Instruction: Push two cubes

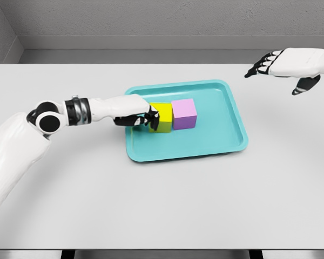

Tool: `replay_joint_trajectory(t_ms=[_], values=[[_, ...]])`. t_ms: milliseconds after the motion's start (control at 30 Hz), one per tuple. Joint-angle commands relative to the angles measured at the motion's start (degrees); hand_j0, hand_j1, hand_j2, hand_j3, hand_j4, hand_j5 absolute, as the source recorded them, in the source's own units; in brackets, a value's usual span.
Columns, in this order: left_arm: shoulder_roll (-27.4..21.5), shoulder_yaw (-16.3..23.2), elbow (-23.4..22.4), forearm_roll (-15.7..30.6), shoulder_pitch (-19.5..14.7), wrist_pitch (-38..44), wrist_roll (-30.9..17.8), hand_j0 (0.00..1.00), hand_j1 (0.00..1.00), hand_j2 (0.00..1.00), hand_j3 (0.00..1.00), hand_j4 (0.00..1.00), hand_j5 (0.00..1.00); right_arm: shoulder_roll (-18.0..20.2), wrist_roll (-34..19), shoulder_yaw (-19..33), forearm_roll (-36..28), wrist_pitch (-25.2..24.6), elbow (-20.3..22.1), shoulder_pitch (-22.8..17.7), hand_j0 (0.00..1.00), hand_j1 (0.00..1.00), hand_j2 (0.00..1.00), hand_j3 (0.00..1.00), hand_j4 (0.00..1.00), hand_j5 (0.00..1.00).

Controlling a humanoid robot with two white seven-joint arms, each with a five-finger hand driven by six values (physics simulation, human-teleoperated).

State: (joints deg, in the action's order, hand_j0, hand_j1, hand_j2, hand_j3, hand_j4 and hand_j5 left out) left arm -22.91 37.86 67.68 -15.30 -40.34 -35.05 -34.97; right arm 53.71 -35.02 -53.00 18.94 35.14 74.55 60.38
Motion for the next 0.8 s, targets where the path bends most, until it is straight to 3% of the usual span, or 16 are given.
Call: replay_joint_trajectory(t_ms=[0, 600, 700, 767], values=[[0.33, -0.07, 0.00, -0.43, 0.00, 0.05, -0.03, 0.36, 0.36, 0.36, 0.36, 0.36, 0.36, -0.01, 0.02, -0.08, -0.22, -0.14, -0.01, 0.00, 1.00, 1.00, 1.00, 1.00, 1.00, 1.00], [1.29, -1.21, -0.09, -0.34, -1.67, 0.05, -0.03, 0.37, 0.37, 0.37, 0.37, 0.37, 0.37, -0.19, 0.02, -0.87, -0.22, -0.14, 1.04, 0.53, 1.00, 1.00, 1.00, 1.00, 1.00, 1.00], [1.20, -1.74, 0.09, -0.25, -1.67, 0.05, -0.03, 0.51, 0.51, 0.51, 0.51, 0.51, 0.51, -0.10, 0.02, -0.87, -0.22, -0.14, 1.13, 0.53, 1.00, 1.00, 1.00, 1.00, 1.00, 1.00], [1.20, -2.18, 0.09, 0.01, -1.67, 0.05, -0.03, 0.74, 0.74, 0.74, 0.74, 0.74, 0.74, -0.01, 0.02, -0.78, -0.22, -0.14, 1.13, 0.53, 1.00, 1.00, 1.00, 1.00, 1.00, 1.00]])
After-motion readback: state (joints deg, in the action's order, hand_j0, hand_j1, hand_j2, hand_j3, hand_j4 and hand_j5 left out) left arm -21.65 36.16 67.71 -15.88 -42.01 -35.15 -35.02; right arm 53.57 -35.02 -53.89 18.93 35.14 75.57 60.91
